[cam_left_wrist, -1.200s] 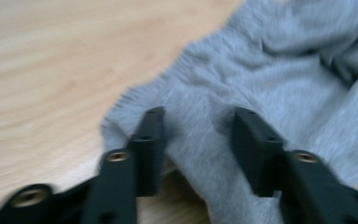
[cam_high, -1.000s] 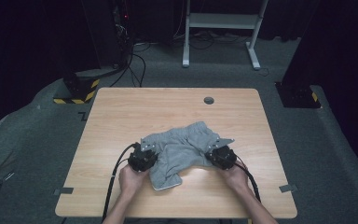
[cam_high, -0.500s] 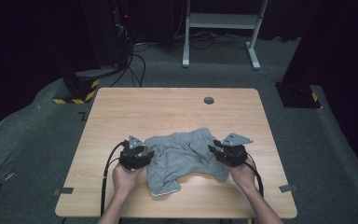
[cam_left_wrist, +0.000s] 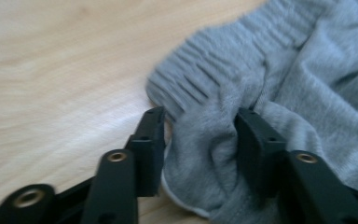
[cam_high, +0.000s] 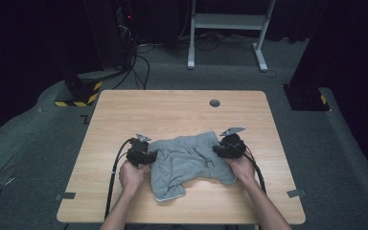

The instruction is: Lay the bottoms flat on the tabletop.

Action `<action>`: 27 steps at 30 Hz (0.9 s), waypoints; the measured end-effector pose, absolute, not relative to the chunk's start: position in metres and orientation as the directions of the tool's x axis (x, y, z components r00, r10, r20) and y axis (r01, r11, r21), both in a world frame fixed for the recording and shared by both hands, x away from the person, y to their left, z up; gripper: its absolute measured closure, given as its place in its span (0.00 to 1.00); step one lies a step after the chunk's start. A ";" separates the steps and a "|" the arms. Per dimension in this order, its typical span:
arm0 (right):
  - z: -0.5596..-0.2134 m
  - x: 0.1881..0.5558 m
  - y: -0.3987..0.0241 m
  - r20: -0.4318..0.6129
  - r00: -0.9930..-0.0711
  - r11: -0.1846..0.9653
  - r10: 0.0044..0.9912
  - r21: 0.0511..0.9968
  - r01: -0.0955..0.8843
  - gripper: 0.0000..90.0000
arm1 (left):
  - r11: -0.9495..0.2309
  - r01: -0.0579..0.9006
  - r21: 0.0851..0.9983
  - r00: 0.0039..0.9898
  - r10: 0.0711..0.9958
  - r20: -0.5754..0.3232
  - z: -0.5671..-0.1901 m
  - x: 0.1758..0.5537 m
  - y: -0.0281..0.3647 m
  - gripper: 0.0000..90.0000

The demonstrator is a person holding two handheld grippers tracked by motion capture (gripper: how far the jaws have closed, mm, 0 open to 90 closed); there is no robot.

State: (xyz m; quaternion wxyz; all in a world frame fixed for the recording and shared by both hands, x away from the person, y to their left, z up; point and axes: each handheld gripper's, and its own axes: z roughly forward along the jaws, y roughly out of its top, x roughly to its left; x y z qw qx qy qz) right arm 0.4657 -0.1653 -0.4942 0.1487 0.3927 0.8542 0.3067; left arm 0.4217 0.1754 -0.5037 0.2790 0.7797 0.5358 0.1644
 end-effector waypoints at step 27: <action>-0.470 0.466 -0.186 -0.092 -0.562 0.446 0.822 0.717 0.536 0.75 | -0.317 0.562 0.764 0.409 0.909 0.076 -0.467 0.429 0.149 0.52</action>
